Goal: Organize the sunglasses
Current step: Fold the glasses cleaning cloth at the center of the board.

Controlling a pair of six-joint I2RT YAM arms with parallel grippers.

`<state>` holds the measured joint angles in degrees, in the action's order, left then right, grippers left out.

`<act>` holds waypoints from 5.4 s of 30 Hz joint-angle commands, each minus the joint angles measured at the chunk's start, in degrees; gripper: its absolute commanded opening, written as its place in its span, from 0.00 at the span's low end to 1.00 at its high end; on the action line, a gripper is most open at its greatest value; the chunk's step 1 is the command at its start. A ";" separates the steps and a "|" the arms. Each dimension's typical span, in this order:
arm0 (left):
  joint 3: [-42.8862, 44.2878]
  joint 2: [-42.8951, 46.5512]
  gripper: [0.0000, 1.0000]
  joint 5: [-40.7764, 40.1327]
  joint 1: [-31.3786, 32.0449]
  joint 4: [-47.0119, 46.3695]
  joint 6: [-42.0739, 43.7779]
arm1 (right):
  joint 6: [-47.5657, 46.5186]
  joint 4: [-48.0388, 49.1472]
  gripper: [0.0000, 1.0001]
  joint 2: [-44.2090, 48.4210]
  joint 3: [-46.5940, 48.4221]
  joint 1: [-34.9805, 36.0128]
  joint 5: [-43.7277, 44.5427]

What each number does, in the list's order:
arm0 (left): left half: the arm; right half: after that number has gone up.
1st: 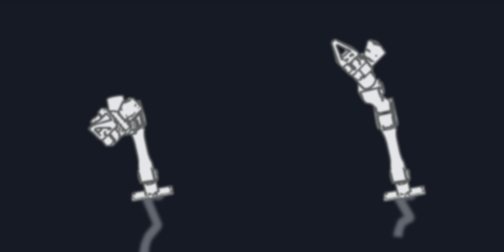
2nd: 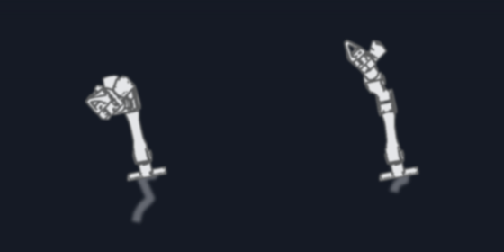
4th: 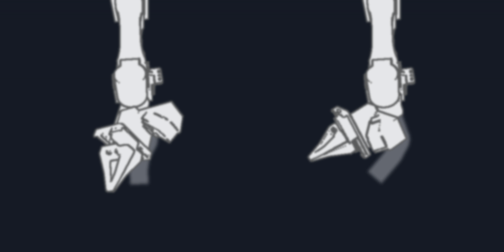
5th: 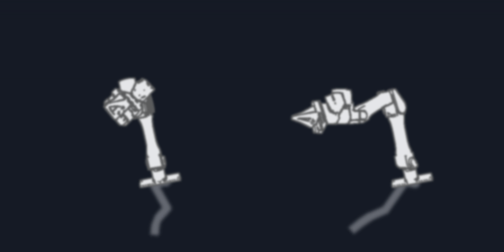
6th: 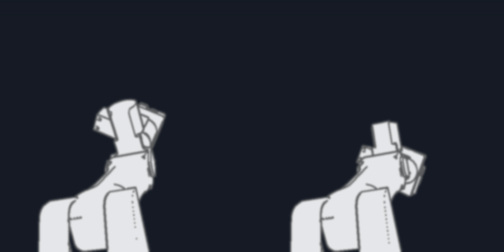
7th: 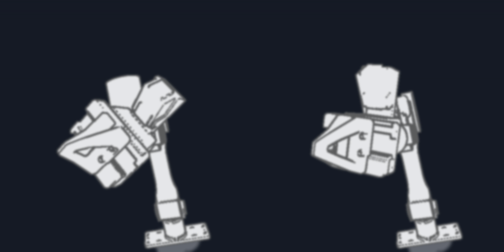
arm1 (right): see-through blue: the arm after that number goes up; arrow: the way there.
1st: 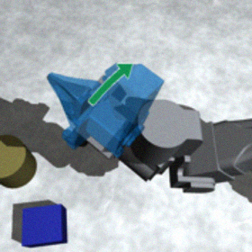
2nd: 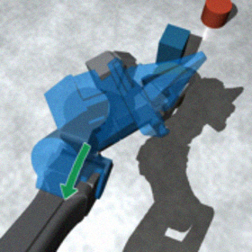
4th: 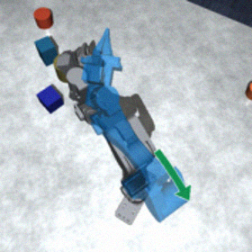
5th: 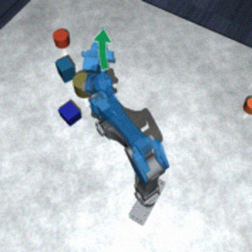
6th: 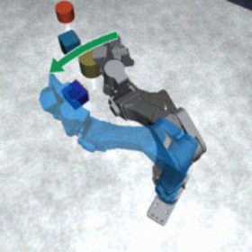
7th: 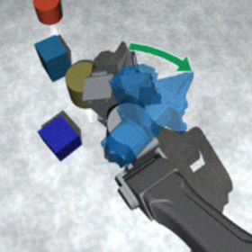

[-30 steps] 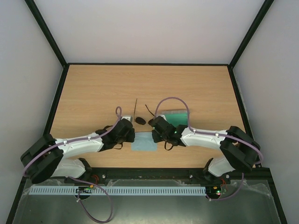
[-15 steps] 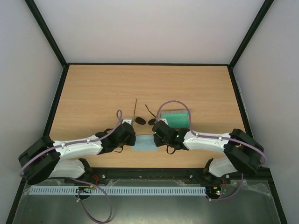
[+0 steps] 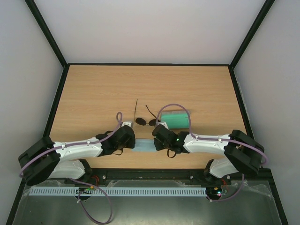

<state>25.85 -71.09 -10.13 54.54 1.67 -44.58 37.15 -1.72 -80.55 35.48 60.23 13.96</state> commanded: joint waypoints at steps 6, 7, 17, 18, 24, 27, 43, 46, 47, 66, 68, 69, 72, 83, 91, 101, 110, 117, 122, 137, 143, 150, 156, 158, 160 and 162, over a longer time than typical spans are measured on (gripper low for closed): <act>-2.06 0.81 0.02 -1.38 1.00 0.37 -1.51 | 1.66 -0.84 0.01 0.90 -1.69 1.03 0.67; -2.32 0.90 0.02 -1.28 1.08 0.27 -1.62 | 1.72 -0.83 0.01 0.87 -1.73 1.09 0.64; -3.26 1.91 0.02 -1.64 1.35 0.34 -2.18 | 2.18 -0.88 0.01 0.81 -1.62 2.01 0.51; -3.19 1.85 0.02 -1.57 1.35 0.37 -2.18 | 2.24 -0.84 0.01 0.77 -1.65 2.12 0.63; -3.50 2.25 0.04 -1.48 1.78 0.61 -2.42 | 2.67 -0.84 0.01 0.76 -1.79 2.67 0.79; -3.85 2.56 0.05 -1.56 2.12 0.61 -2.83 | 2.84 -0.97 0.02 0.97 -1.77 3.01 0.89; -4.29 3.57 0.08 -2.80 4.84 1.44 -4.96 | 3.93 -1.32 0.07 3.39 -3.60 3.54 1.61; -4.30 3.70 0.11 -3.16 5.20 1.79 -5.41 | 4.14 -1.01 0.09 3.98 -4.15 3.88 1.28; -4.33 3.80 0.11 -3.22 5.38 1.91 -5.62 | 4.20 -0.93 0.09 4.12 -4.29 4.07 1.25; -6.15 13.46 0.18 -6.45 12.10 9.91 -13.69 | 10.84 -9.84 0.13 13.14 -6.50 8.81 4.15; -5.36 15.06 0.28 -7.63 12.08 11.64 -13.99 | 11.29 -11.75 0.17 15.08 -5.61 8.85 4.56; -4.77 15.37 0.33 -8.62 12.00 12.75 -13.97 | 11.28 -12.87 0.21 15.83 -5.11 8.86 4.59; -3.91 14.92 0.40 -9.88 10.56 14.13 -13.06 | 12.17 -14.14 0.30 16.06 -3.10 8.65 4.57; -9.04 14.11 0.46 8.30 -0.77 0.39 -7.30 | 10.52 -1.39 0.35 13.04 -5.73 -3.44 -15.76; -7.86 11.95 0.47 10.31 -2.75 1.13 -5.35 | 10.09 -3.62 0.28 3.44 -2.33 -3.70 -14.20; -8.18 13.45 0.47 8.92 -2.74 3.27 -4.32 | 11.50 -6.28 0.27 -2.29 1.23 -2.14 -8.09; -7.96 15.76 0.47 9.66 -3.34 4.12 -2.61 | 14.64 -12.12 0.22 -8.41 5.97 0.49 -2.66; -8.50 16.56 0.47 10.82 -4.00 3.72 -1.03 | 17.96 -13.63 0.19 -9.55 5.26 1.21 -0.62; -9.07 16.46 0.47 12.14 -4.98 2.71 -0.23 | 19.31 -14.08 0.19 -8.77 4.37 1.41 -0.36; -9.48 16.21 0.47 14.03 -6.36 2.18 0.17 | 19.63 -14.51 0.04 -12.32 4.94 2.26 0.30; -9.99 16.78 0.47 15.73 -6.30 2.55 -0.43 | 19.48 -16.30 0.01 -10.82 6.06 2.34 2.92; -11.32 17.37 0.47 17.86 -6.24 1.01 -1.90 | 18.57 -17.97 0.01 -5.16 6.77 2.39 5.10; -11.44 15.61 0.47 19.05 -6.14 -1.69 -3.00 | 17.81 -18.43 0.01 -4.93 7.02 2.44 5.35; -11.01 14.11 0.48 19.47 -5.85 -2.78 -3.21 | 17.72 -18.05 0.01 -4.97 6.67 2.43 5.46; -10.18 12.28 0.47 19.36 -5.49 -3.47 -3.07 | 17.60 -17.71 0.01 -4.88 6.31 2.40 5.52; -9.39 10.09 0.45 19.13 -5.09 -4.12 -2.91 | 17.54 -17.70 0.01 -4.83 6.26 2.35 5.75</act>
<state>14.96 -57.84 8.23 48.80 -0.30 -47.11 55.13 -16.40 -86.21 42.48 62.35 17.61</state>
